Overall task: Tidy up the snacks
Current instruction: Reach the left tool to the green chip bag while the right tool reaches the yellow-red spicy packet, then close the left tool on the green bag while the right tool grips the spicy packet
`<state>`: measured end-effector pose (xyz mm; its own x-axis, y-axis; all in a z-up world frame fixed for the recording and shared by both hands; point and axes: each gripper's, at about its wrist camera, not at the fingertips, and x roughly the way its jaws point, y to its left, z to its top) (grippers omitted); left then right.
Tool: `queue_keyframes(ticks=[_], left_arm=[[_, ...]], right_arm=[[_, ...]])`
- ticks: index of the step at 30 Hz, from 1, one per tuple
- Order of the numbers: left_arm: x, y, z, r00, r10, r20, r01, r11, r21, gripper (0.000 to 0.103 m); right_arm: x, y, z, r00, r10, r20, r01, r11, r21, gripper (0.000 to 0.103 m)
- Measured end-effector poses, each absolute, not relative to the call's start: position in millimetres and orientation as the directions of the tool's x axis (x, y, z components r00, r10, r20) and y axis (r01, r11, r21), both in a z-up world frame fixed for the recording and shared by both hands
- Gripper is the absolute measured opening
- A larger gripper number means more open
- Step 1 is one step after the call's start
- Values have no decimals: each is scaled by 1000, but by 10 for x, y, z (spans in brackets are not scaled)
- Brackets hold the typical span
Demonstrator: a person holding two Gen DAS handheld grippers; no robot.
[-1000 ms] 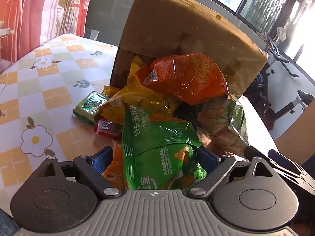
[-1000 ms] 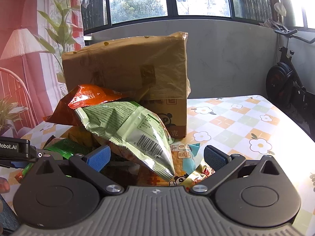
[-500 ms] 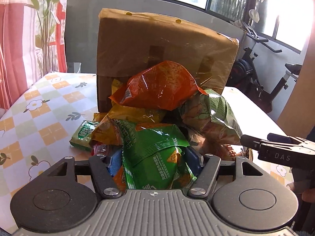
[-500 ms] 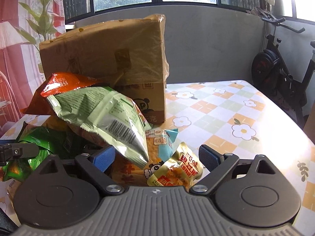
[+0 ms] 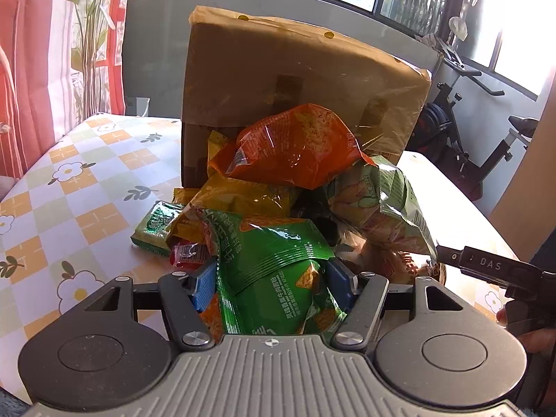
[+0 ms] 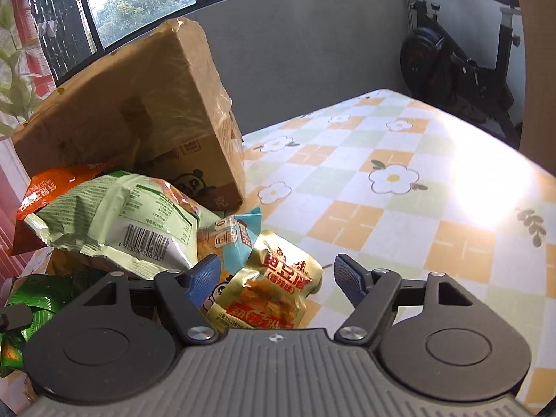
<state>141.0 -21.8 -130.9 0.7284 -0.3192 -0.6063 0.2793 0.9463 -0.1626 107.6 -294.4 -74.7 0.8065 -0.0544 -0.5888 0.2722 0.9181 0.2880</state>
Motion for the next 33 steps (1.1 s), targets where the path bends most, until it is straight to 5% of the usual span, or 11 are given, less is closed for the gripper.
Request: queue_keyframes(ticks=[9, 14, 33], left_arm=[[1326, -222, -1272, 739, -294, -606, 272, 953, -131, 67], [1239, -252, -1254, 748, -279, -602, 276, 956, -99, 66], [1259, -203, -1265, 749, -279, -601, 265, 957, -114, 66]], right_arm=[[1036, -3010, -876, 812, 19, -584, 257, 886, 386, 73], [966, -2983, -779, 807, -46, -589, 274, 913, 303, 58], [981, -3144, -794, 781, -126, -612, 320, 922, 220, 57]])
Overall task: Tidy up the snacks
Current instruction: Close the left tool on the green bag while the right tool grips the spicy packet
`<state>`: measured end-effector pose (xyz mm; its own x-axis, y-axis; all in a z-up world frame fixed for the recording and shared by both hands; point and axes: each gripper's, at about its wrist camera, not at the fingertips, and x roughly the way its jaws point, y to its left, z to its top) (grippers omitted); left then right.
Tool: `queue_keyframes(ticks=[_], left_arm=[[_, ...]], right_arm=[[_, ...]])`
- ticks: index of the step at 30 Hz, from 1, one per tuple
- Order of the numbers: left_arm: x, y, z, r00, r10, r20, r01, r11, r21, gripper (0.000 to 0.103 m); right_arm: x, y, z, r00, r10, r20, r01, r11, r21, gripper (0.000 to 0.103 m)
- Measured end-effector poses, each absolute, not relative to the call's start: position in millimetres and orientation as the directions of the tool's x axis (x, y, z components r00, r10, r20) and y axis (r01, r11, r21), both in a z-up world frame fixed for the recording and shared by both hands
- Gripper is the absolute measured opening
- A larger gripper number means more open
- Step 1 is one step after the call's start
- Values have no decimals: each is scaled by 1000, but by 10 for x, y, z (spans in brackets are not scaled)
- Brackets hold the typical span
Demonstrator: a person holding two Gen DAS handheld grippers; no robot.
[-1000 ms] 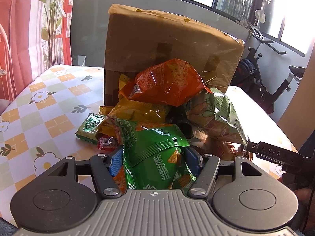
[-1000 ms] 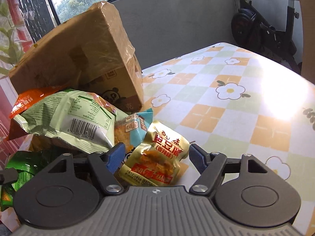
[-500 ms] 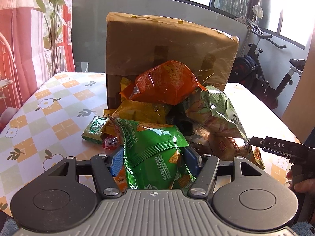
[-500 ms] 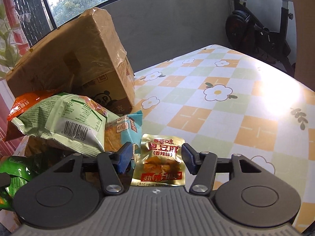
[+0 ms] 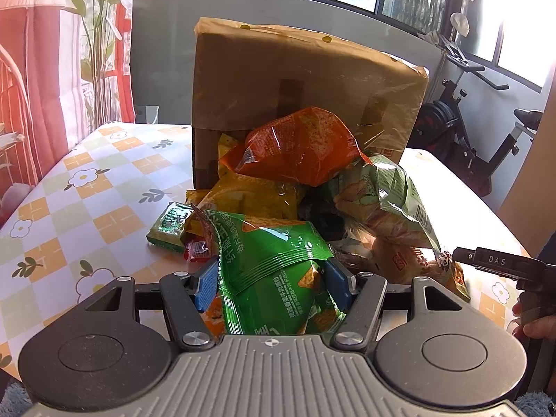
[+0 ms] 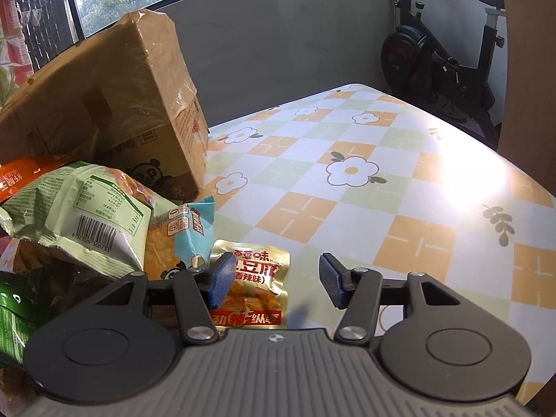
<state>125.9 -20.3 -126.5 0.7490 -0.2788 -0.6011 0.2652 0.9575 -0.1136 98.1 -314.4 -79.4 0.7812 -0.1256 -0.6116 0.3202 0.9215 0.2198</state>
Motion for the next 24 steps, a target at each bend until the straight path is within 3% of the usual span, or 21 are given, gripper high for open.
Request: queue_keyframes(ticks=[4, 11, 16, 24], left_arm=[[1273, -206, -1273, 748, -279, -602, 264, 958, -116, 66], [1288, -197, -1281, 747, -275, -605, 256, 959, -120, 67], [1306, -185, -1289, 746, -273, -607, 250, 960, -124, 68], [1348, -175, -1310, 742, -273, -612, 237, 961, -141, 73]], right_arm=[[1034, -3004, -787, 788, -84, -611, 245, 951, 186, 56], [1116, -3096, -872, 738, -122, -664, 277, 952, 133, 55], [1186, -2943, -888, 716, -117, -688, 174, 985, 14, 57], [1270, -3034, -946, 714, -101, -692, 100, 994, -42, 57]])
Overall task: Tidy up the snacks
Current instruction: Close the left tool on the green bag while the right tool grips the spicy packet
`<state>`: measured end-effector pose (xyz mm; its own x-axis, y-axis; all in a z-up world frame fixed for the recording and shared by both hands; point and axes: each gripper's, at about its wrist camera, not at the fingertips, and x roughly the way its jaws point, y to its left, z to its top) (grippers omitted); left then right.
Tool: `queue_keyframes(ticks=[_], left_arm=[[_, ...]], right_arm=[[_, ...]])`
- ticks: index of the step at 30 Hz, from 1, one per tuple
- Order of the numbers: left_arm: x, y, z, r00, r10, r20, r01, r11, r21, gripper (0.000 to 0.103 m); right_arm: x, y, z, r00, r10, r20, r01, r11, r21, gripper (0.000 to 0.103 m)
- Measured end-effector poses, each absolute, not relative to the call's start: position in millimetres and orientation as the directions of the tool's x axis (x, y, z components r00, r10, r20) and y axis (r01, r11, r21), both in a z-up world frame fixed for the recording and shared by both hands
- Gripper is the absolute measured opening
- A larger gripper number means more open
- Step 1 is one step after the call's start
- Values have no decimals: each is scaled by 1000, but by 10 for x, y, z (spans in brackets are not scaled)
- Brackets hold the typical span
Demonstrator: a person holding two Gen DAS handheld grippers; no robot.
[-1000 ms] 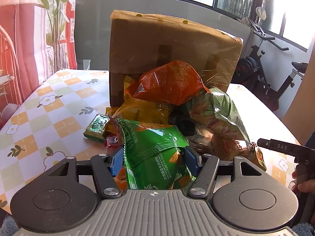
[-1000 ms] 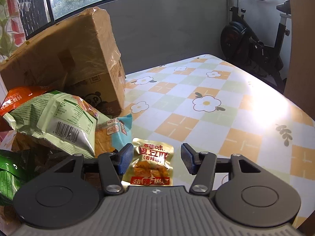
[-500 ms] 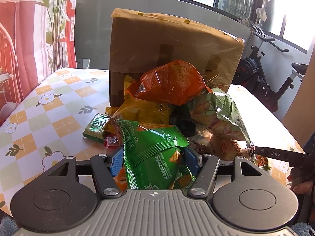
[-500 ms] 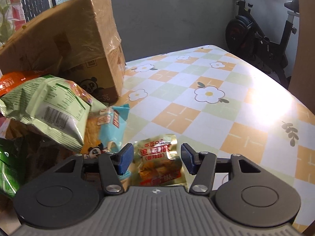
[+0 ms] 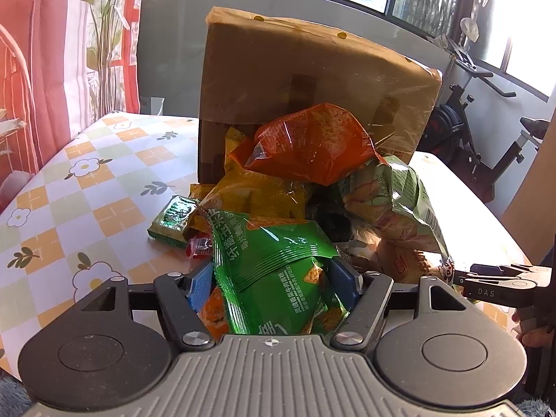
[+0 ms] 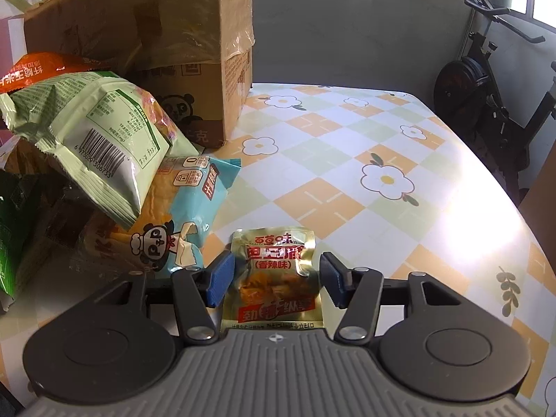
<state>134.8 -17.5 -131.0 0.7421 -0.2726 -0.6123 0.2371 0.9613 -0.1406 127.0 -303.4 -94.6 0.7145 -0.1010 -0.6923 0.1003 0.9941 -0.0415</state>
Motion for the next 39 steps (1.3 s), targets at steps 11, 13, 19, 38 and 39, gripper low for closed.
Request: queue_keyframes(ticks=[11, 13, 19, 38, 39], left_arm=[[1247, -198, -1254, 788, -249, -563, 254, 965, -70, 63], [1228, -181, -1219, 803, -244, -544, 246, 967, -72, 63], [1264, -153, -1214, 797, -240, -554, 231, 969, -86, 63], [1308, -115, -1269, 778, -262, -571, 243, 964, -110, 63], [1309, -111, -1269, 778, -262, -571, 242, 964, -112, 63]], right_arm=[[1240, -3083, -988, 760, -57, -647, 58, 998, -20, 46], [1144, -3090, -979, 788, -49, -614, 61, 998, -1, 35], [1109, -3104, -933, 795, -49, -605, 77, 997, 20, 31], [1138, -3112, -988, 781, -77, -620, 96, 995, -2, 45], [1129, -3119, -983, 784, -76, -616, 100, 995, 5, 45]])
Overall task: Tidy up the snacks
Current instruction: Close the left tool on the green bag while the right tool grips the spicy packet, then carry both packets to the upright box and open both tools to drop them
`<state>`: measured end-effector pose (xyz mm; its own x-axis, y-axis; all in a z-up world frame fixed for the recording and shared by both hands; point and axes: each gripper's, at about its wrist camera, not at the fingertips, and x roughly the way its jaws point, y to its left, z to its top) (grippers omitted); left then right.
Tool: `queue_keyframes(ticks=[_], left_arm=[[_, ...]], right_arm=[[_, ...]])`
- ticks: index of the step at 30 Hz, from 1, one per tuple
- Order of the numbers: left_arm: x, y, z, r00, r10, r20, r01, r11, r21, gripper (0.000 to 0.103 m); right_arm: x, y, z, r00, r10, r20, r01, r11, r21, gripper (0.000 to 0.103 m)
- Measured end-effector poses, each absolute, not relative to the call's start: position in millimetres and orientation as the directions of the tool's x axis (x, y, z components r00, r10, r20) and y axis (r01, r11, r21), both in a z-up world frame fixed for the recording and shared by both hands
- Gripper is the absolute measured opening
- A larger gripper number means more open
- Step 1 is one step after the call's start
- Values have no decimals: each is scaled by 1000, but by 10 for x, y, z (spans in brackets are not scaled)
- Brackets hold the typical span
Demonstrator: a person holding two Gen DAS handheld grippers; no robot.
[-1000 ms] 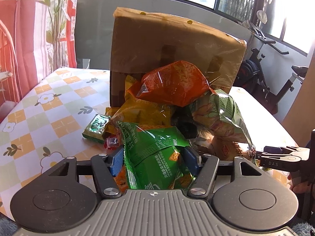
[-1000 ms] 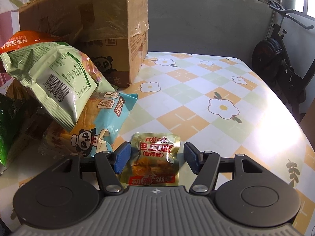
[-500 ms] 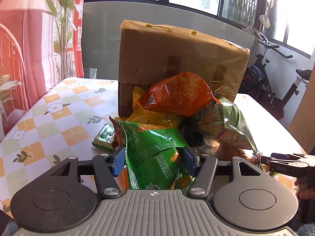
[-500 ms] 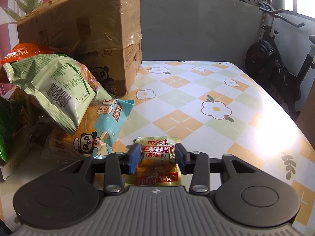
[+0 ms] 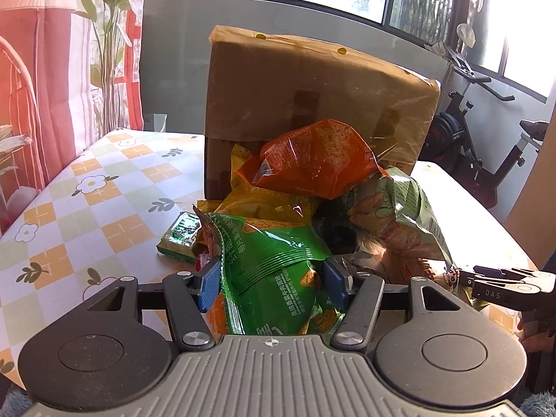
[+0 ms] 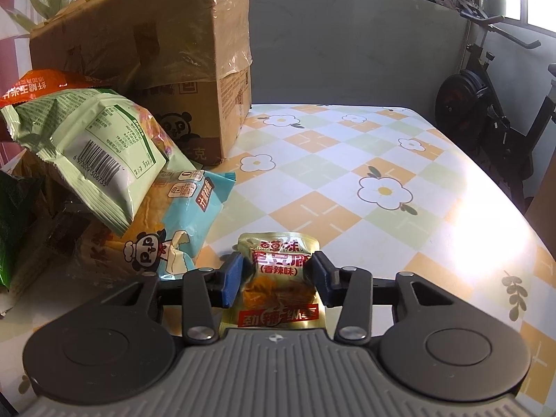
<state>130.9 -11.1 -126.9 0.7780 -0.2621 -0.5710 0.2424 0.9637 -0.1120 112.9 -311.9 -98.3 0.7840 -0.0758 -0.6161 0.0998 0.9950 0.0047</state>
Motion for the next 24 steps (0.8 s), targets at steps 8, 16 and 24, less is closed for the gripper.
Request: queue_keyframes(ticks=[8, 16, 24], left_arm=[[1275, -154, -1242, 791, -250, -558, 251, 965, -78, 63], [1222, -63, -1113, 821, -207, -533, 212, 976, -53, 63], [1151, 198, -725, 893, -162, -419, 144, 987, -74, 63]], right_arm=[[1051, -3171, -922, 819, -58, -571, 111, 992, 60, 43], [994, -3197, -846, 848, -34, -528, 108, 988, 109, 43], [907, -3133, -610, 902, -12, -432, 59, 994, 96, 40]])
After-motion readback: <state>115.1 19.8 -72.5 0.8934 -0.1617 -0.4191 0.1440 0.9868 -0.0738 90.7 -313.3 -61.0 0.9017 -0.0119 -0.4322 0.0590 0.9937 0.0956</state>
